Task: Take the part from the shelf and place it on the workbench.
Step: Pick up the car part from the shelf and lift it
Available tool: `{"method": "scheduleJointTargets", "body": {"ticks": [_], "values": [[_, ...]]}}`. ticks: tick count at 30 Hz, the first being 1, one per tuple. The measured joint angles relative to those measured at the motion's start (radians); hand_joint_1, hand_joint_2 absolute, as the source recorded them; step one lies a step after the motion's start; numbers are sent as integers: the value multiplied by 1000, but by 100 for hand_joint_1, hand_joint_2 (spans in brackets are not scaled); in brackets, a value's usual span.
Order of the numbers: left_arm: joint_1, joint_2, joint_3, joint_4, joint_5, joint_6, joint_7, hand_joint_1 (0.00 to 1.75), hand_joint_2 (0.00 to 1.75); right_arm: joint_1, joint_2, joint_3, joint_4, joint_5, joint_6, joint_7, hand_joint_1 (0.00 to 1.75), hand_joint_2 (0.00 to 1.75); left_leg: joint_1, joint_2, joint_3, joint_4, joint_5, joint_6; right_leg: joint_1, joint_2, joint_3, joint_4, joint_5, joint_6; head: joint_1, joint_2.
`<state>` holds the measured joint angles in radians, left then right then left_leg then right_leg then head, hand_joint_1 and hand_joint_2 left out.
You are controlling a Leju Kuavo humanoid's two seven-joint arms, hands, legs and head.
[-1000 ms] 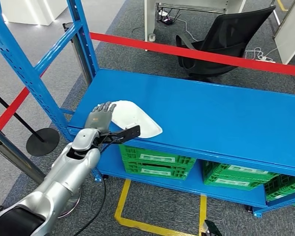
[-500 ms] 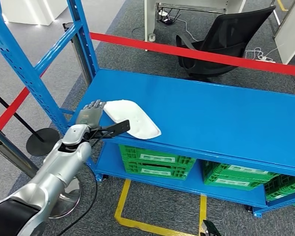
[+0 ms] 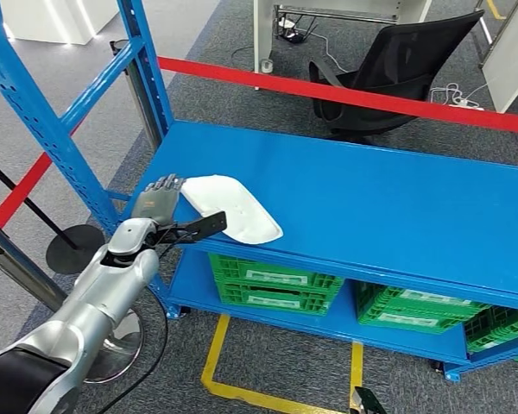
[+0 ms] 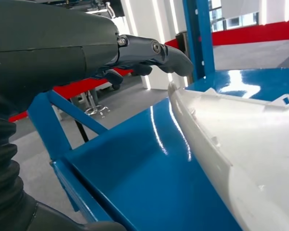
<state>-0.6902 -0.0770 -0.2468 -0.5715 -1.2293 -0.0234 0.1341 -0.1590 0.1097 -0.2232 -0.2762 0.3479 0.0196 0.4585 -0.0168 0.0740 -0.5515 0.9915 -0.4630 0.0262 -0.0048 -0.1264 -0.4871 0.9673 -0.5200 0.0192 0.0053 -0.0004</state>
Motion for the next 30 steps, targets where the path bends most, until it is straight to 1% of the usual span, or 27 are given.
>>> {"method": "scheduleJointTargets", "body": {"ticks": [5, 13, 21, 30], "values": [[-1, -6, -1, -6, -34, 17, -26, 0, 175, 2, 0, -4, 0, 8, 1, 0, 0, 0, 0, 0, 0, 0, 0, 0, 0, 0, 0, 0, 0, 0, 0, 0], [0, -8, -7, -13, -51, 27, -44, 0, 175, 2, 0, -5, 0, 12, 2, 0, 0, 0, 0, 0, 0, 0, 0, 0, 0, 0, 0, 0, 0, 0, 0, 0], [8, -9, -57, -61, -103, 68, -117, 0, 175, 6, 10, -13, 1, 18, -13, 0, 0, 0, 0, 0, 0, 0, 0, 0, 0, 0, 0, 0, 0, 0, 0, 0], [11, -8, -107, -70, -155, 67, -141, 0, 175, 2, 17, -14, 1, 34, 11, 0, 0, 0, 0, 0, 0, 0, 0, 0, 0, 0, 0, 0, 0, 0, 0, 0]]}}
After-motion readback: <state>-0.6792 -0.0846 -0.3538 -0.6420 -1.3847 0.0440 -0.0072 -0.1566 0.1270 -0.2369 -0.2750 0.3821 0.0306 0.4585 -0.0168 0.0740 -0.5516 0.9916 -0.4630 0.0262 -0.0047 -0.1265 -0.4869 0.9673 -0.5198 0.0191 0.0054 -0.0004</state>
